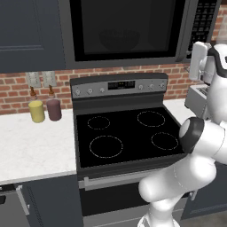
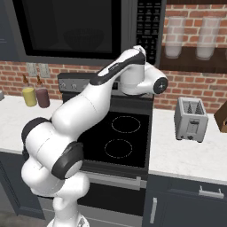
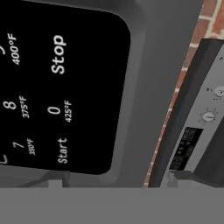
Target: Open the microwave, place the bowl with waffle inside the microwave, then close the microwave door and turn it on.
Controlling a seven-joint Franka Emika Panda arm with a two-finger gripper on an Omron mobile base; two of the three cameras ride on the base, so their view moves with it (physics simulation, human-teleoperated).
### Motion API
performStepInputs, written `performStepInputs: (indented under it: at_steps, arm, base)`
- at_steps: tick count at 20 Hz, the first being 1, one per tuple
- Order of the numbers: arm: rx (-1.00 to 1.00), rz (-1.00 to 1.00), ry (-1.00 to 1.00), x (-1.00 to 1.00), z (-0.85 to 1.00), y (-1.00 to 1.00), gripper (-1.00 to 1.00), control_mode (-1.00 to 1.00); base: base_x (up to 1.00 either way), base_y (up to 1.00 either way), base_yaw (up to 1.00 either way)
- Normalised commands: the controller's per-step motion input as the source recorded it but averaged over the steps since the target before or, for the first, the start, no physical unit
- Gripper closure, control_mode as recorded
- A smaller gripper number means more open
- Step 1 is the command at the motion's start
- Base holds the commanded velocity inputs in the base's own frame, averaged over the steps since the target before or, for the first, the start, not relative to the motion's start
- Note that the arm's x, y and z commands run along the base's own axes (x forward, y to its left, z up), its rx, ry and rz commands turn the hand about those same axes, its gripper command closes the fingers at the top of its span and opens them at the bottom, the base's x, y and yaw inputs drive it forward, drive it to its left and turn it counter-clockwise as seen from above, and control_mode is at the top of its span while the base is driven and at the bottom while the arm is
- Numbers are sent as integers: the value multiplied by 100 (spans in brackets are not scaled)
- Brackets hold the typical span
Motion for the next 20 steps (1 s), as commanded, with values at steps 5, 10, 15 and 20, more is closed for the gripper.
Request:
performStepInputs:
  at_steps: [5,10,15,20]
  arm:
    - [3,0,0,17,-7,-57,-100,-100]
    - [4,0,0,27,-10,-56,-100,-100]
    - [1,0,0,37,-14,-39,-100,-100]
    - [1,0,0,41,-37,-24,-100,-100]
  base:
    - [0,0,0]
    - [0,0,0]
    - [0,0,0]
    - [0,0,0]
